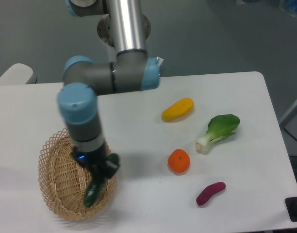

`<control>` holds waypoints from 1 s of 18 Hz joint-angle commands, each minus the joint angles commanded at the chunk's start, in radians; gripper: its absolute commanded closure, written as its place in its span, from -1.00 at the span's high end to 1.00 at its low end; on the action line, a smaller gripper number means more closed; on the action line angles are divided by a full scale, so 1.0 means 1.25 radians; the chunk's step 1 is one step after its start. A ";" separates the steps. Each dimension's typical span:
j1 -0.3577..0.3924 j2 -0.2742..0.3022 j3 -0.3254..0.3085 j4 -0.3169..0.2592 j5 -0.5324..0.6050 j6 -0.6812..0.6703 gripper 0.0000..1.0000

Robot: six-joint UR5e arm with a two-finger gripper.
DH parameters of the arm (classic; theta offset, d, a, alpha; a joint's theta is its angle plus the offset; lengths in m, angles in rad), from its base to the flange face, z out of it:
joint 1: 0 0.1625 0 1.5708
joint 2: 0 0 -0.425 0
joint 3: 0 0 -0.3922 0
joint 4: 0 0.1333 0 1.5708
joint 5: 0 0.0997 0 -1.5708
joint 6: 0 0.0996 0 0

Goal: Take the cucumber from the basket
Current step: 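Carry the held cucumber over beside the bok choy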

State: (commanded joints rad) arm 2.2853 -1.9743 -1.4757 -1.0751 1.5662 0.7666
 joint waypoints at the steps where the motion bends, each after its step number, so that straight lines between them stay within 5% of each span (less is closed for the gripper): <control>1: 0.028 0.009 0.001 -0.016 0.000 0.040 -0.48; 6: 0.177 0.032 0.001 -0.087 0.000 0.255 -0.48; 10: 0.270 0.033 0.001 -0.101 0.000 0.416 -0.48; 18: 0.340 0.031 0.002 -0.100 -0.001 0.549 -0.48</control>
State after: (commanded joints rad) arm 2.7105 -1.9359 -1.4726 -1.1996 1.5647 1.4526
